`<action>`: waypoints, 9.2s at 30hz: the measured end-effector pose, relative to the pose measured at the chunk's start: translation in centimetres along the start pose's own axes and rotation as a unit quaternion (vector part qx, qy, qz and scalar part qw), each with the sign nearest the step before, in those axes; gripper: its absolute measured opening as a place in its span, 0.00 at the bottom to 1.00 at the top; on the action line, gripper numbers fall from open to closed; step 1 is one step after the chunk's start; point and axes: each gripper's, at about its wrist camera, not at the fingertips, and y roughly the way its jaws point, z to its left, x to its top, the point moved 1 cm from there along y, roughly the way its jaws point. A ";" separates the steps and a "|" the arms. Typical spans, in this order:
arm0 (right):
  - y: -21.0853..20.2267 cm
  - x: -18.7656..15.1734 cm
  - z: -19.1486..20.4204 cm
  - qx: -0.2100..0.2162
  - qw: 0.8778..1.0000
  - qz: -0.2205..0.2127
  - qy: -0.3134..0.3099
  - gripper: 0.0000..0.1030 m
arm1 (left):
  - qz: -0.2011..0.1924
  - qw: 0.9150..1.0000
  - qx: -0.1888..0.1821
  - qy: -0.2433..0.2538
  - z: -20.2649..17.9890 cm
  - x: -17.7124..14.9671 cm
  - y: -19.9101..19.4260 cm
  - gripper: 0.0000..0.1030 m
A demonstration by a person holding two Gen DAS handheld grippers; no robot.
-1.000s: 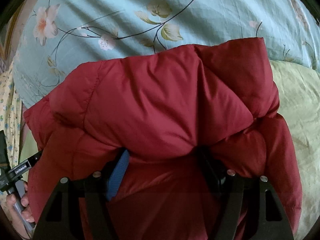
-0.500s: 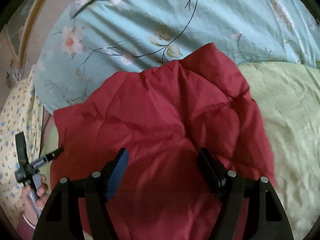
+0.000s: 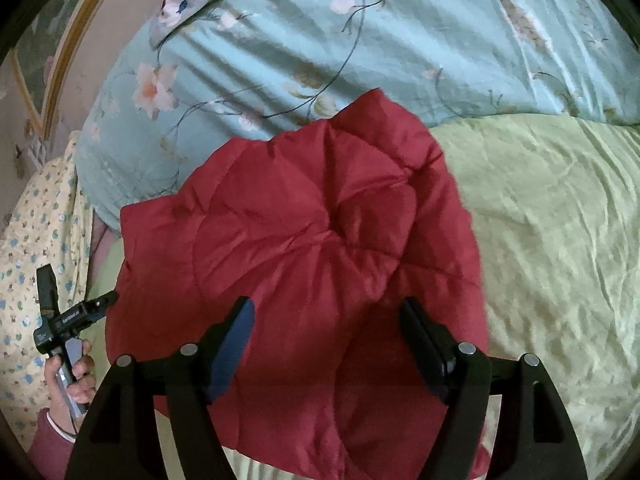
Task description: Fold large clothes
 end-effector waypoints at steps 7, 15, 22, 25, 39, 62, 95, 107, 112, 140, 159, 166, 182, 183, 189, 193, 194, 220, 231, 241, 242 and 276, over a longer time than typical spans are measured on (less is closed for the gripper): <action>-0.8 0.7 -2.6 -0.011 1.000 -0.014 0.026 0.75 | 0.021 0.999 -0.040 -0.022 1.5 0.0 0.9 0.99; 1.1 1.0 -7.1 0.001 0.996 0.014 0.092 0.86 | 0.059 0.992 -0.099 -0.053 3.1 0.3 3.8 1.00; 5.7 -0.3 -8.9 0.091 0.982 0.079 0.146 0.90 | 0.086 0.977 -0.170 -0.101 4.7 0.2 6.4 1.00; 6.5 -1.0 -8.5 0.120 0.977 0.090 0.154 0.85 | 0.093 0.972 -0.191 -0.101 4.7 0.1 7.1 0.95; 2.3 -1.7 -5.2 0.118 0.982 0.089 0.116 0.41 | 0.040 0.977 -0.207 -0.026 2.9 -0.8 0.2 0.45; -6.1 -9.6 -2.9 0.161 0.977 0.094 0.107 0.39 | 0.048 0.969 -0.239 -0.034 7.8 -10.9 -12.2 0.42; -6.7 -14.7 -5.2 0.163 0.970 0.084 0.158 0.48 | 0.062 0.980 -0.184 -0.034 8.3 -14.2 -12.8 0.46; -5.9 -15.3 -6.1 0.144 0.972 0.077 0.168 0.59 | 0.058 0.990 -0.129 -0.017 5.9 -14.0 -11.1 0.59; -5.9 -15.4 -5.9 0.123 0.976 0.074 0.164 0.66 | 0.048 0.995 -0.087 -0.005 5.0 -14.0 -11.4 0.72; -7.3 -16.1 -5.4 0.076 0.986 0.037 0.143 0.81 | -0.033 0.998 -0.049 -0.020 5.2 -16.4 -21.0 0.77; -14.8 -15.9 -0.7 -0.048 0.989 -0.135 0.038 0.81 | -0.009 0.993 -0.076 0.092 -1.3 -19.8 -22.5 0.77; -14.3 -16.8 6.5 -0.041 0.989 -0.123 -0.069 0.81 | -0.018 0.988 -0.065 0.142 -3.0 -20.3 -22.9 0.77; -6.4 -17.5 12.1 -0.049 0.987 0.046 -0.148 0.82 | 0.019 0.985 -0.033 0.170 -3.4 -20.0 -19.3 0.79; -6.3 -17.3 11.8 -0.049 0.988 0.048 -0.139 0.82 | 0.022 0.985 -0.033 0.169 -3.4 -19.8 -18.9 0.80; -4.3 -15.4 10.3 -0.061 0.988 0.083 -0.112 0.82 | 0.034 0.987 -0.028 0.155 -3.7 -17.9 -16.6 0.80; -3.5 -13.9 9.7 -0.072 0.988 0.095 -0.098 0.82 | 0.045 0.988 -0.019 0.146 -4.1 -16.1 -14.8 0.79; -3.3 -13.3 9.5 -0.074 0.989 0.094 -0.090 0.82 | 0.048 0.988 -0.015 0.145 -4.3 -15.6 -14.4 0.79; 1.6 -9.3 2.0 -0.095 0.991 0.082 0.036 0.80 | 0.093 0.995 0.017 0.029 -2.3 -6.7 -0.8 0.76; 1.0 -9.5 0.3 -0.083 0.991 0.058 0.085 0.73 | 0.100 0.995 0.005 -0.019 -0.5 -4.2 1.5 0.70; 0.4 -9.7 -0.7 -0.078 0.990 0.040 0.109 0.65 | 0.036 0.998 -0.045 0.032 -1.6 -9.2 -8.3 0.67; 0.4 -9.7 -0.6 -0.079 0.991 0.039 0.105 0.65 | 0.032 0.997 -0.052 0.036 -1.7 -10.0 -9.3 0.67; -6.5 -19.6 8.0 -0.063 0.994 0.033 -0.081 0.72 | 0.061 0.989 0.028 0.131 -4.9 -19.9 -13.8 0.72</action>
